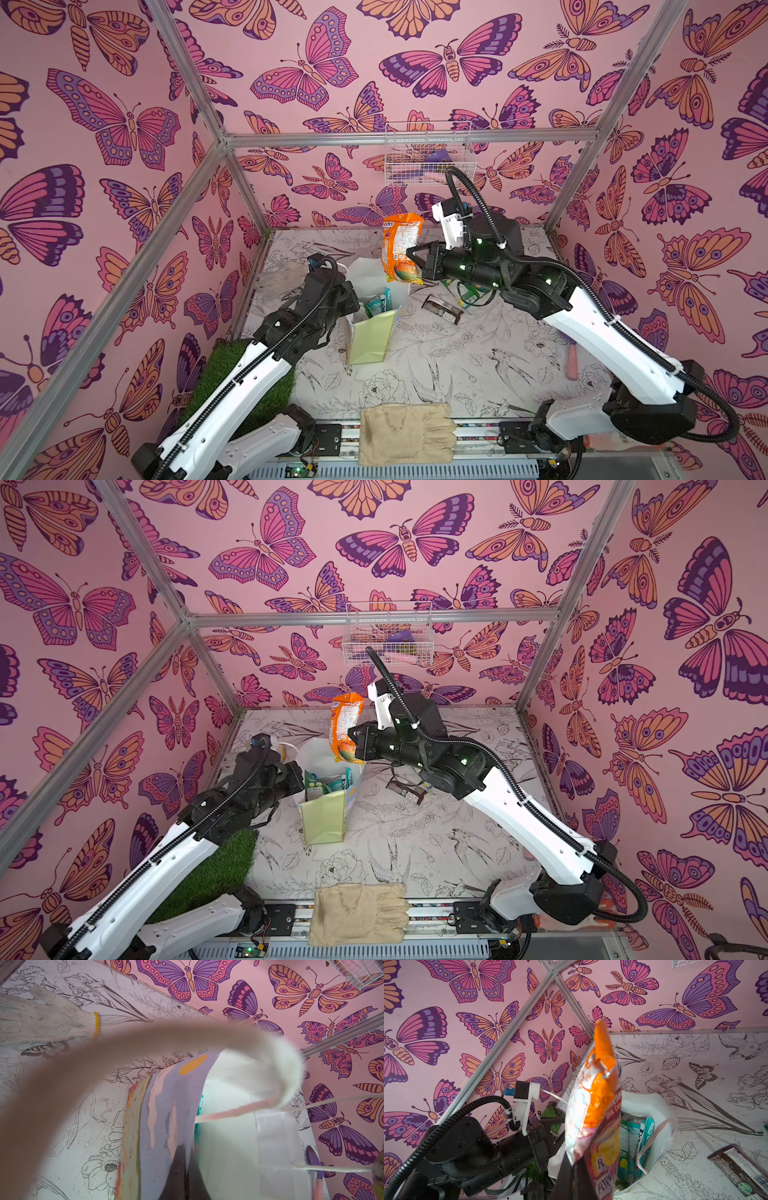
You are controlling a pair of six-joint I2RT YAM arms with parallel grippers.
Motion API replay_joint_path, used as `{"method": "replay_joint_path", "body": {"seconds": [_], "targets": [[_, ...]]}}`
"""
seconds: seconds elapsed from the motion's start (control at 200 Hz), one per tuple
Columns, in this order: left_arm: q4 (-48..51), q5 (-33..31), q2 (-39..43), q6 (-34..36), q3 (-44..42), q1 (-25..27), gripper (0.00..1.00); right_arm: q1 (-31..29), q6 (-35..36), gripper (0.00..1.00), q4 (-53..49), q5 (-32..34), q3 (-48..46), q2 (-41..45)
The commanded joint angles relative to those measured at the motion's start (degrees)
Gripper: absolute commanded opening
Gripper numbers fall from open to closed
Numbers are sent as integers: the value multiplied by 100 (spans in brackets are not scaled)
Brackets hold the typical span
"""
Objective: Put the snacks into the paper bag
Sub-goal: 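Move the orange packet over the bag opening with the right gripper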
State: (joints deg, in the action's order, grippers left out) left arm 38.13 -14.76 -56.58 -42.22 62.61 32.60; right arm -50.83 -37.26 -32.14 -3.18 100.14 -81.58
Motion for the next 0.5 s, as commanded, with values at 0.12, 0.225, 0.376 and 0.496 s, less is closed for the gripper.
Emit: {"method": "replay_joint_path", "body": {"seconds": [0.12,0.225,0.376,0.496], "targets": [[-197,-136,197,98,-74,22,0,-93,46,0,287,208,365,-68],[-192,-150,234,99,-98,18,0,-114,44,0,307,251,375,-107],[-184,-166,277,108,-117,18,0,-135,21,0,324,289,410,-189],[-183,-167,292,100,-135,14,0,-160,-16,0,359,316,423,-250]]}}
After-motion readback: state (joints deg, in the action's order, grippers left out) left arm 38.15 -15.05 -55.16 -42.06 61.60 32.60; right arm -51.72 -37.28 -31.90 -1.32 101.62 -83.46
